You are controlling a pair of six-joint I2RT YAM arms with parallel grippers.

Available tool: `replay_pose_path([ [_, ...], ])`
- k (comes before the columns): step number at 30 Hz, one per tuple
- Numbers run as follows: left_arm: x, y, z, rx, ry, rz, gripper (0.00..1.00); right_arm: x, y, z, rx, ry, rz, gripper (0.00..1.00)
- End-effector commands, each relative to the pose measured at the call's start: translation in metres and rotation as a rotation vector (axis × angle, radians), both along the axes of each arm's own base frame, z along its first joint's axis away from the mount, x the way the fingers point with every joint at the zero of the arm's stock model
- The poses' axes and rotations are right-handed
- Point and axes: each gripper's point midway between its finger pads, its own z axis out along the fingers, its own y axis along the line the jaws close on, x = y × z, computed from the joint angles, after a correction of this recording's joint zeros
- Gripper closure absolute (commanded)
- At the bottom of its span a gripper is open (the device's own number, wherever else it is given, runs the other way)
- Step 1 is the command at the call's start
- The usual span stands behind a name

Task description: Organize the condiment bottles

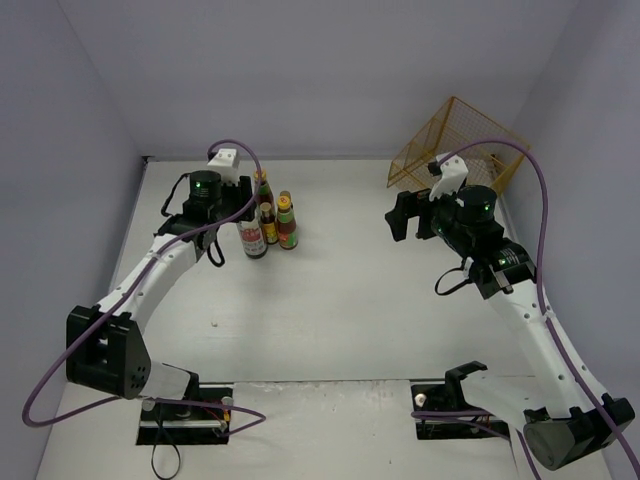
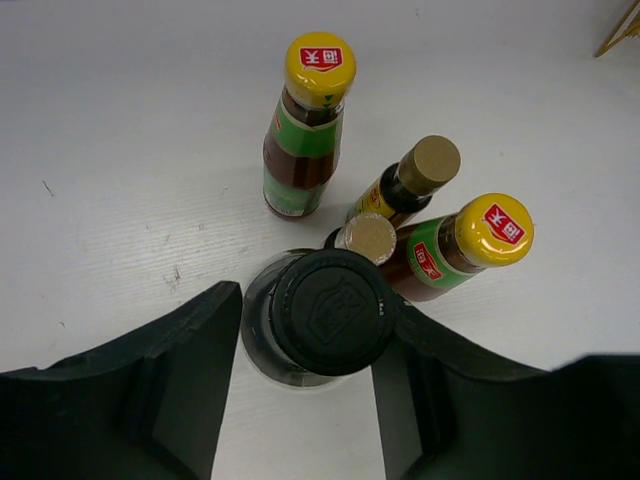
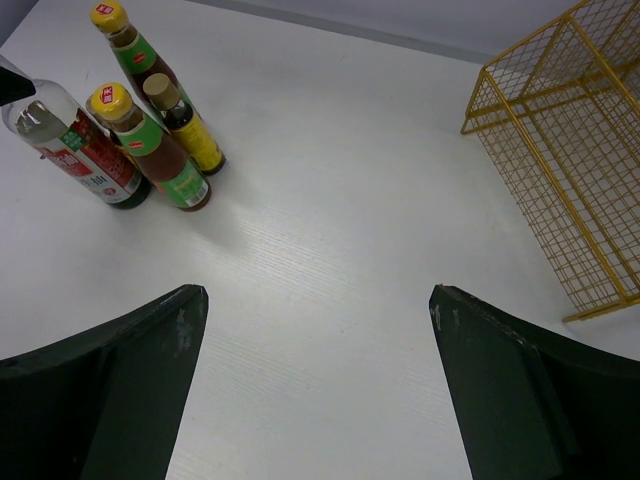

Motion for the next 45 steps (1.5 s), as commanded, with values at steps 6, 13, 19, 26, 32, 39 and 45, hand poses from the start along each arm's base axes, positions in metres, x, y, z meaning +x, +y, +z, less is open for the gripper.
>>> replay_pose_path([
  [6, 0.023, -0.005, 0.056, -0.002, -0.205, -0.021, 0.76, -0.001, -0.001, 0.015, 0.021, -0.058, -0.009, 0.01],
  [13, 0.009, -0.004, 0.063, 0.027, -0.215, -0.040, 1.00, -0.004, -0.001, 0.012, 0.026, -0.050, -0.005, 0.01],
  [19, -0.030, -0.007, 0.076, 0.040, -0.185, -0.079, 1.00, -0.008, -0.003, 0.017, 0.029, -0.062, -0.011, 0.01],
  [26, -0.069, -0.033, 0.096, 0.004, -0.191, -0.146, 1.00, -0.012, -0.007, 0.020, 0.021, -0.079, -0.020, 0.00],
  [32, -0.082, -0.094, 0.106, 0.007, -0.220, -0.247, 1.00, -0.014, -0.010, 0.023, 0.014, -0.077, -0.026, 0.00],
  [39, -0.064, -0.186, 0.121, 0.013, -0.284, -0.375, 1.00, -0.022, -0.017, 0.021, 0.001, -0.060, -0.046, 0.00],
  [45, -0.033, -0.226, 0.118, -0.002, -0.319, -0.389, 1.00, -0.031, -0.024, 0.020, -0.008, -0.055, -0.070, 0.00],
])
